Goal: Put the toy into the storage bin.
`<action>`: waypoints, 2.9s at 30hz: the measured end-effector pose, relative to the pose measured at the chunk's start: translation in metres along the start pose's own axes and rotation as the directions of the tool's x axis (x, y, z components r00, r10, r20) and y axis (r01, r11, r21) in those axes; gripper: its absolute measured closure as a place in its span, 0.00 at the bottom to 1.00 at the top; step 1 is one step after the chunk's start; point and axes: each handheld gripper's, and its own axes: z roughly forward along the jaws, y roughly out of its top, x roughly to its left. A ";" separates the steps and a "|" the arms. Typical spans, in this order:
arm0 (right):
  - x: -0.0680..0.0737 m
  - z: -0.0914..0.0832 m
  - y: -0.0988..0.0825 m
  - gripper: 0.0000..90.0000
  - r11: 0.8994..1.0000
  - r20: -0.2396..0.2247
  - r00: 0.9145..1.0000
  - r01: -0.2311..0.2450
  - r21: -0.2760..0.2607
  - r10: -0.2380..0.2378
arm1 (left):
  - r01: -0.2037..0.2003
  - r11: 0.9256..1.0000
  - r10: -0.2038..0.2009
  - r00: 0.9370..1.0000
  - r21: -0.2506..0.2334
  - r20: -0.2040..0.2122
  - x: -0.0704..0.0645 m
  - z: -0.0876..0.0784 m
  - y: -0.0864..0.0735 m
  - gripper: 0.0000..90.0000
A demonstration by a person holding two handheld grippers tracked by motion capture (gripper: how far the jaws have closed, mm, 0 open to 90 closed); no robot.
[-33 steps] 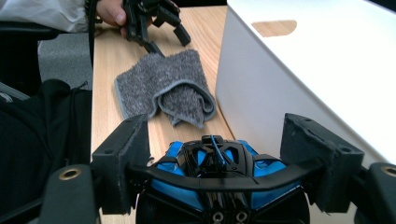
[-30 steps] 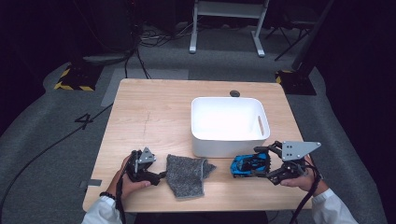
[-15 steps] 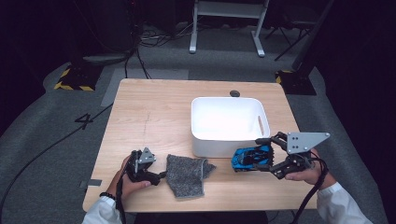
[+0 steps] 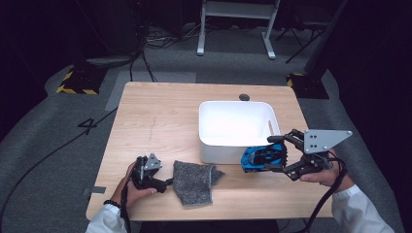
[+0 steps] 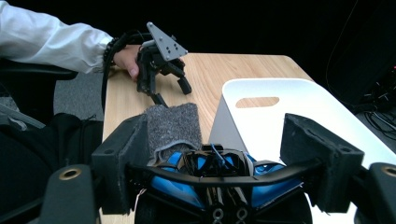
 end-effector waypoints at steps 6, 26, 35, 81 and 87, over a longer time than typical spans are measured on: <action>-0.003 -0.005 0.009 0.28 1.000 0.007 1.000 0.017 -0.007 -0.017 | 0.000 1.000 0.000 1.000 0.000 0.000 0.000 0.000 0.000 0.16; -0.029 -0.012 0.028 0.28 0.999 0.075 0.997 0.013 -0.052 -0.009 | 0.002 1.000 -0.002 1.000 0.000 0.001 0.000 0.000 0.000 0.16; -0.045 -0.009 0.030 0.28 0.999 0.109 0.994 -0.005 -0.053 0.011 | 0.000 1.000 0.000 1.000 0.000 0.001 0.000 0.000 0.000 0.16; -0.100 0.075 -0.006 0.28 0.985 0.033 0.995 -0.095 0.144 0.092 | 0.006 1.000 -0.006 1.000 0.000 -0.012 -0.001 -0.001 -0.001 0.16; -0.103 0.082 -0.009 0.28 0.979 0.011 0.995 -0.098 0.180 0.098 | 0.005 1.000 -0.005 1.000 0.000 -0.012 -0.001 -0.001 -0.001 0.16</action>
